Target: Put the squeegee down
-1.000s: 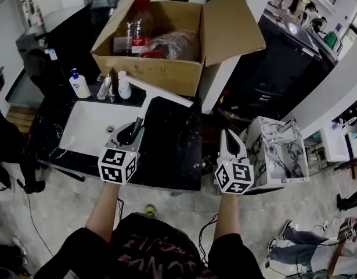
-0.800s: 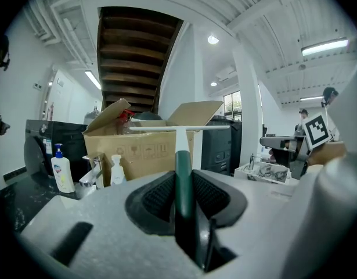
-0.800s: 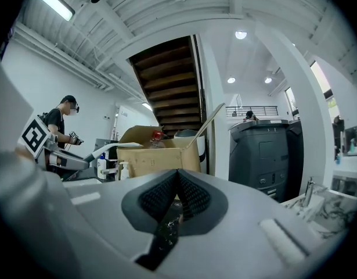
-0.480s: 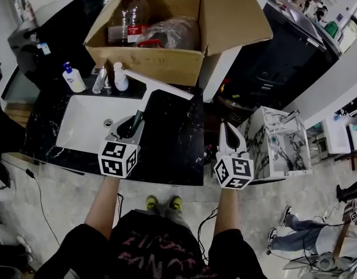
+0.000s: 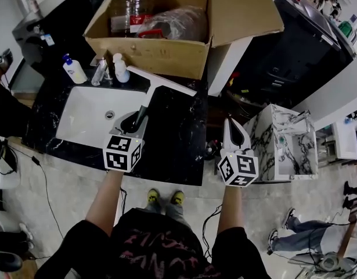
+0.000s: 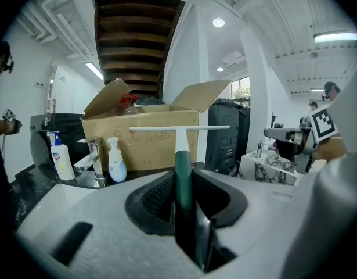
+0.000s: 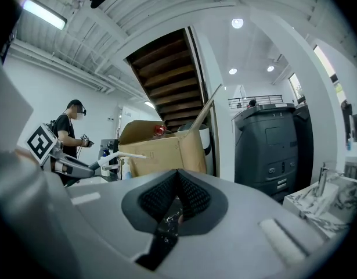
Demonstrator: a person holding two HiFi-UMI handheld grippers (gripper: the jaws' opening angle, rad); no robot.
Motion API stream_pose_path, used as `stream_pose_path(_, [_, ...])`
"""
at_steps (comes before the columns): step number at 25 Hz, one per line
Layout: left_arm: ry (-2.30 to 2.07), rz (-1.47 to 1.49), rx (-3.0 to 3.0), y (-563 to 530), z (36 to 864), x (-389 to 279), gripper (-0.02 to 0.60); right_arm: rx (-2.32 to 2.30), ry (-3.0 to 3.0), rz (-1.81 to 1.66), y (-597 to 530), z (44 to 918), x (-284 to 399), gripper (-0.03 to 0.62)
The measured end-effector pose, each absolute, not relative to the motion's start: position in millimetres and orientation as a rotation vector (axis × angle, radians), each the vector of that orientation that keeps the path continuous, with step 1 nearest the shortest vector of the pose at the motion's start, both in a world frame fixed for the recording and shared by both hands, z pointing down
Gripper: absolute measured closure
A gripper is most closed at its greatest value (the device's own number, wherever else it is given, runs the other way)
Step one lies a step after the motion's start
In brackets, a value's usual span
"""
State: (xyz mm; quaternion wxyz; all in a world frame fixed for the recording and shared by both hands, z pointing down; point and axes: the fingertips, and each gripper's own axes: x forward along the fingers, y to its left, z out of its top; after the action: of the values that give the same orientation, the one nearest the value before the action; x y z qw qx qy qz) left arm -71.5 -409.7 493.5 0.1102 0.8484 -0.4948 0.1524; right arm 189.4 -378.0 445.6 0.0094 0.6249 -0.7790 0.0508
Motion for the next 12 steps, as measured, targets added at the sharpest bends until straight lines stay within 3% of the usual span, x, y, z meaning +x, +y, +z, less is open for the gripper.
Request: stream_pose_path(12, [-1.399, 0.569, 2.397, -407.1, 545.9, -44.3, 0.48, 1.922, -2.457, 0.249, -380.4, 470.0, 202.7, 0.583])
